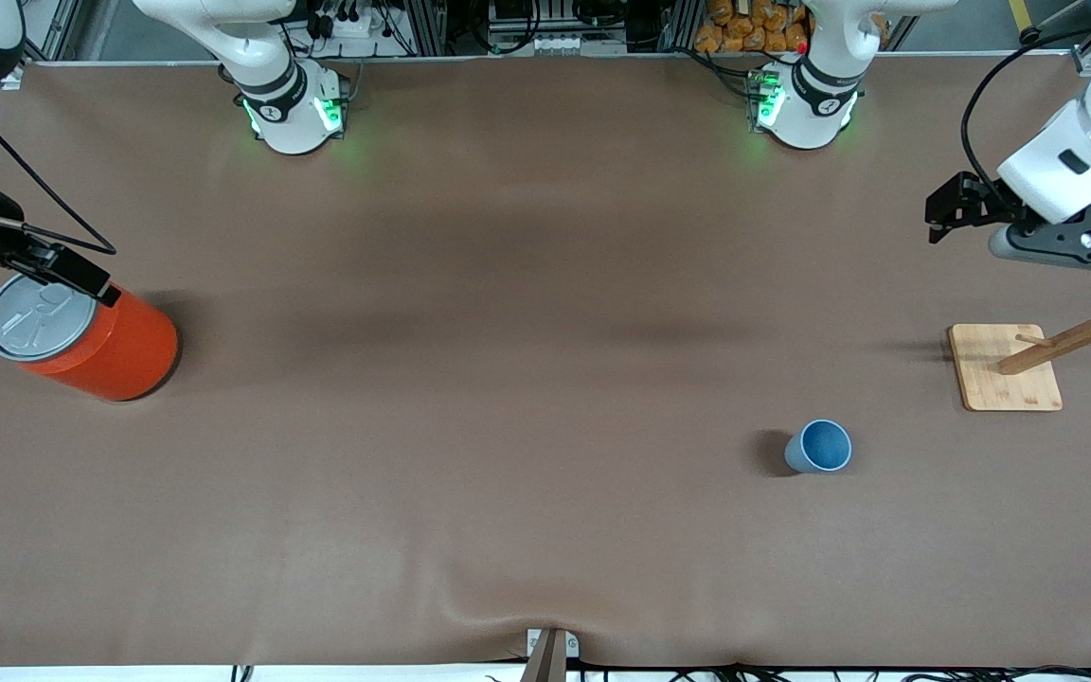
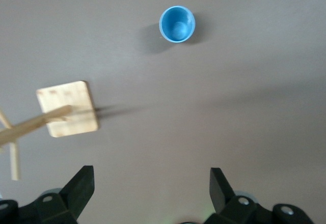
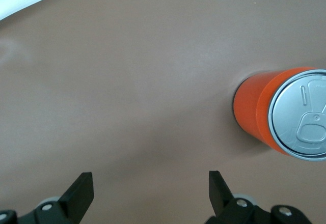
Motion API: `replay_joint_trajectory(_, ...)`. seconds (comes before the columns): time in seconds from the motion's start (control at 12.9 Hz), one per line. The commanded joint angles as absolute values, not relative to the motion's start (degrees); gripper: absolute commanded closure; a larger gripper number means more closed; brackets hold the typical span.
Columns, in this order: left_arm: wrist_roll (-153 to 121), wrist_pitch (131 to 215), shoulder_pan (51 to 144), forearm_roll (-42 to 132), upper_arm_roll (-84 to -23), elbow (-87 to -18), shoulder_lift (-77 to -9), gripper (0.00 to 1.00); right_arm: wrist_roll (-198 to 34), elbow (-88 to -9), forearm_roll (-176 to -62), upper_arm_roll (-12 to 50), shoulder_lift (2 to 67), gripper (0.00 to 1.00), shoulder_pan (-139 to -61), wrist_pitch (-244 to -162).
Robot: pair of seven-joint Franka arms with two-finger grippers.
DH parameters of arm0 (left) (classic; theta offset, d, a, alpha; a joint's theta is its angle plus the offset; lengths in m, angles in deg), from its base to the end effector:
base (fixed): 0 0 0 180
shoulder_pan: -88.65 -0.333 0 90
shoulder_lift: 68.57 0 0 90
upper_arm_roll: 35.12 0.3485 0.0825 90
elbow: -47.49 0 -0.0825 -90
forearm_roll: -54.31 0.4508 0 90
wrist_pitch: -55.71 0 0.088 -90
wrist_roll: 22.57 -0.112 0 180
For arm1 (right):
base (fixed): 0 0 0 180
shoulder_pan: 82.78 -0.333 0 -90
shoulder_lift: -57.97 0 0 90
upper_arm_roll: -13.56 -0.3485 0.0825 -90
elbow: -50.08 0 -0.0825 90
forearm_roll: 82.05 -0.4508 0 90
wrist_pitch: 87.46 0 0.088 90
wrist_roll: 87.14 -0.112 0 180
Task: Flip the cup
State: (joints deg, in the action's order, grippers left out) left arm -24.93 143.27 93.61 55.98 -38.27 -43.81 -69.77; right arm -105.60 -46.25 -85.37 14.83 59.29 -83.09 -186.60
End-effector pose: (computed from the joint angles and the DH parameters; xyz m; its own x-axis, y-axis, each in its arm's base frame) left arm 0.6034 -0.0829 0.6491 0.9826 -0.1803 -0.0455 -0.1817 -0.9829 -0.0284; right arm 0.6266 -0.0050 0.6209 0.9389 -0.3406 0.0496 -0.3364 -0.9385 -0.0779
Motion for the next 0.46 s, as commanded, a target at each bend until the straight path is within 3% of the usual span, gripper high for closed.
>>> replay_joint_trajectory(0.0,-23.36,141.58,94.53,53.07,-36.0,-40.67,-68.75,0.0,-104.2,-41.35,-85.48,15.32,58.5,0.0,-83.39,-183.1)
replay_joint_trajectory(0.39,-19.93,141.58,94.71,53.51,-36.52,-40.67,-68.57,0.0,-104.19,-36.59,-84.08,15.41,57.62,0.0,-83.3,-180.28)
